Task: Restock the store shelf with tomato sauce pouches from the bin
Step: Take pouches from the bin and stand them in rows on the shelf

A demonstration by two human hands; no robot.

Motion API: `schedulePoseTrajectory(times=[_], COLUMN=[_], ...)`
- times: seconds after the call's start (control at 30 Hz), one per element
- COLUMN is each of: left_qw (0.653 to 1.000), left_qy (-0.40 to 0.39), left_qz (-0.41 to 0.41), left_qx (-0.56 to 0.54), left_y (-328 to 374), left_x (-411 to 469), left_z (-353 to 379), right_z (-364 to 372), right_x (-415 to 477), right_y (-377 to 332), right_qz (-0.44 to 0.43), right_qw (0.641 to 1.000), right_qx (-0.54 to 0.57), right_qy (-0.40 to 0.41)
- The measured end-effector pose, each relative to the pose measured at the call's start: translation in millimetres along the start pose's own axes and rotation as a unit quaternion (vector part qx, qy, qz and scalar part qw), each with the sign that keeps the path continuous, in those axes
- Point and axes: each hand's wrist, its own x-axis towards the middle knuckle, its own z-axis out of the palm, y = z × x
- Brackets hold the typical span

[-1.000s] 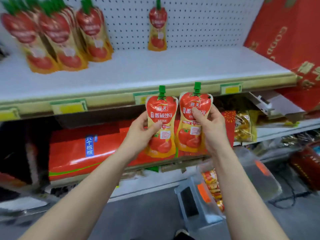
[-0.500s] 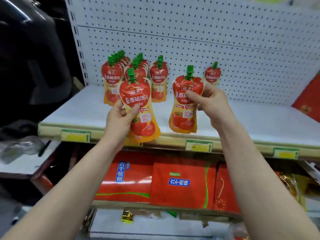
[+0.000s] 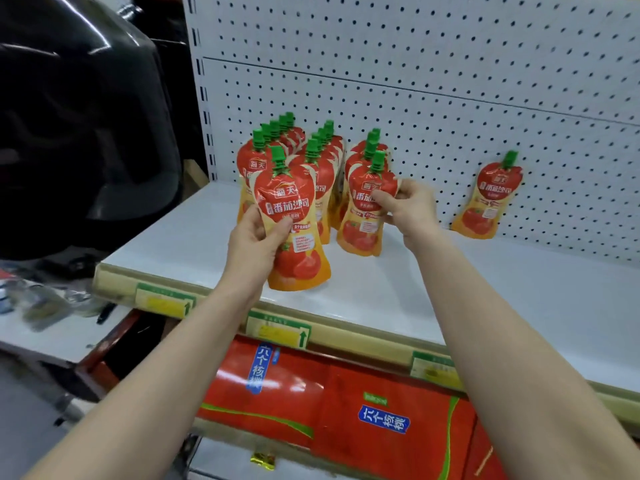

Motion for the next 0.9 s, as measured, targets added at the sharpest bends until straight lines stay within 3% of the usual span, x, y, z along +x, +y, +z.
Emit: schedulePoseTrajectory(times=[0.5, 0.63, 0.73, 0.83, 0.9], left_qw=[0.999, 0.999, 0.997, 0.995, 0.993], left_qy=[-0.033, -0.043, -0.067, -0.096, -0.118], left_qz=[-0.015, -0.018, -0.02, -0.021, -0.021], left_qx=[0.014, 0.012, 0.02, 0.015, 0.023], left_y=[-13, -13, -13, -13, -13], left_x=[12, 9, 8, 5, 4], left_z=[14, 19, 26, 35, 41], right_z=[7, -3, -1, 1, -1], right_x=[22, 0, -27, -47, -53], right_y=[1, -14, -28, -39, -42], right_qz=[-0.044, -0.109, -0.135, -0.109, -0.101], right_qw=[0.997, 0.981, 0.985, 0.979, 0.974], right_qx=[-0.061, -0.122, -0.105, -0.092, -0.061], right_qy=[0.029, 0.104, 0.011, -0.142, -0.192])
